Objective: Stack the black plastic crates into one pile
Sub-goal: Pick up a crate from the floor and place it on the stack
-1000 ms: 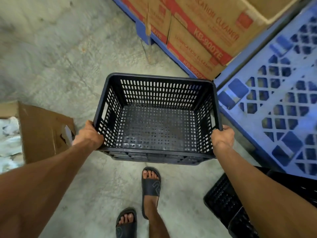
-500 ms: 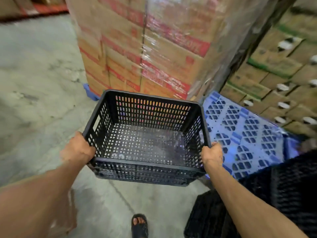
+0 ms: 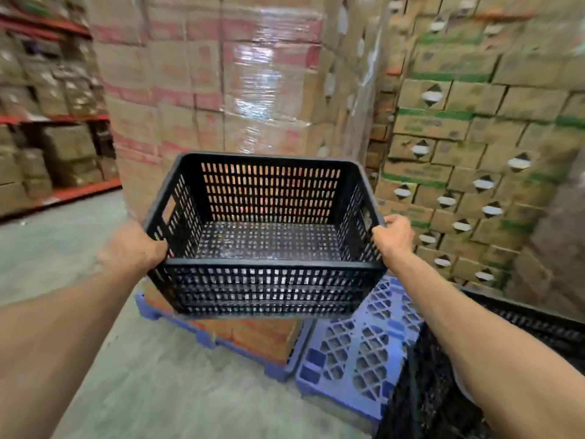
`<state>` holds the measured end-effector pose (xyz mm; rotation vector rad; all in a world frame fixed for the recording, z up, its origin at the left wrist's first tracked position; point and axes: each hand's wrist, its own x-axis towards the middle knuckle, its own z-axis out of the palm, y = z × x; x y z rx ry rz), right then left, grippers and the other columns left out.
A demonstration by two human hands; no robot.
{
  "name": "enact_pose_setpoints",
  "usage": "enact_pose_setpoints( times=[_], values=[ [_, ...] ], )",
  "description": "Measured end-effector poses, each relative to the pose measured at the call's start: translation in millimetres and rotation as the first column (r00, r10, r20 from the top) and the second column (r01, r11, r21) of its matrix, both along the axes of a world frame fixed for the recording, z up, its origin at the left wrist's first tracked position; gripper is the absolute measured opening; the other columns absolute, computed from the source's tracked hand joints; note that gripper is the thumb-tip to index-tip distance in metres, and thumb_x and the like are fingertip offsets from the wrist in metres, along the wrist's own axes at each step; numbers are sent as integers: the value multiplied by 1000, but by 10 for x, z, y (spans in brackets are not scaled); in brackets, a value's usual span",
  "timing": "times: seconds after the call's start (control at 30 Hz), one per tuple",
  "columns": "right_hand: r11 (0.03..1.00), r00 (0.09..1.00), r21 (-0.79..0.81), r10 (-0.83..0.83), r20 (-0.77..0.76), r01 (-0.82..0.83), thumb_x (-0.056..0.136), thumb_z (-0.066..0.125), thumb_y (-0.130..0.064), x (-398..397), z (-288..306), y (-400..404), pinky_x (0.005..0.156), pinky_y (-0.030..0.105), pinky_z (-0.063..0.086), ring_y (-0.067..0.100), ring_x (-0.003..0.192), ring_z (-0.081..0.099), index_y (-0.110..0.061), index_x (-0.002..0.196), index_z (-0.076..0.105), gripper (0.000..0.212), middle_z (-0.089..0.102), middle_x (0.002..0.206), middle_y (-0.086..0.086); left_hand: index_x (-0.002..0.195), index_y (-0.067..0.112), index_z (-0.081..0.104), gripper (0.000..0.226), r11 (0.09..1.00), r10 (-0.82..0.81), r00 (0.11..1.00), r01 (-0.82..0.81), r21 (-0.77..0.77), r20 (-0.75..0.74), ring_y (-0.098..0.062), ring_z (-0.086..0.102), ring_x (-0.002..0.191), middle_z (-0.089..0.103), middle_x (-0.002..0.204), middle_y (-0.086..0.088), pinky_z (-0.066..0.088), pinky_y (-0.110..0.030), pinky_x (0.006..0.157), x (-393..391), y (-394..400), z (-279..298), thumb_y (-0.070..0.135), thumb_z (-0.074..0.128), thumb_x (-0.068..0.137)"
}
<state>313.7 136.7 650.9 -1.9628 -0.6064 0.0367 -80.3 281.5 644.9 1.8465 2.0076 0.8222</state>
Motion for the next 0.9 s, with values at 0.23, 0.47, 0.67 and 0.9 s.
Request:
enact_pose_setpoints(
  times=[0.23, 0.47, 0.67, 0.9],
  values=[
    [984, 995, 151, -98, 34, 92, 86, 62, -5, 656, 805, -1007, 72, 29, 42, 23, 84, 55, -3, 94, 68, 10, 62, 92, 9, 106, -2, 62, 35, 975, -123, 989, 106, 197, 76, -42, 61, 102, 64, 106, -27, 49, -41, 79, 714, -592, 1075, 16, 65, 76],
    [956, 960, 120, -275, 46, 268, 77, 72, -5, 1610, 1123, -2494, 69, 31, 48, 25, 83, 60, -1, 95, 73, 19, 68, 92, 14, 109, -9, 64, 38, 931, -332, 936, 304, 203, 119, -44, 58, 109, 62, 115, -31, 50, -43, 91, 1858, -1399, 1303, 18, 61, 82],
    [912, 909, 3, -409, 81, 410, 72, 71, -5, 2314, 1162, -3876, 67, 34, 55, 26, 70, 63, -5, 72, 74, 3, 66, 66, 9, 100, -5, 70, 33, 858, -508, 849, 486, 162, 146, -43, 60, 105, 66, 109, -29, 51, -40, 87, 2857, -2161, 1275, 16, 59, 78],
    [859, 864, -96, -497, 76, 503, 72, 72, -6, 2725, 814, -4981, 70, 36, 55, 30, 74, 68, -5, 72, 77, 5, 73, 75, 15, 102, 5, 72, 38, 810, -582, 794, 584, 47, 173, -40, 61, 107, 67, 115, -20, 52, -41, 94, 3599, -2860, 976, 26, 56, 75]
  ],
)
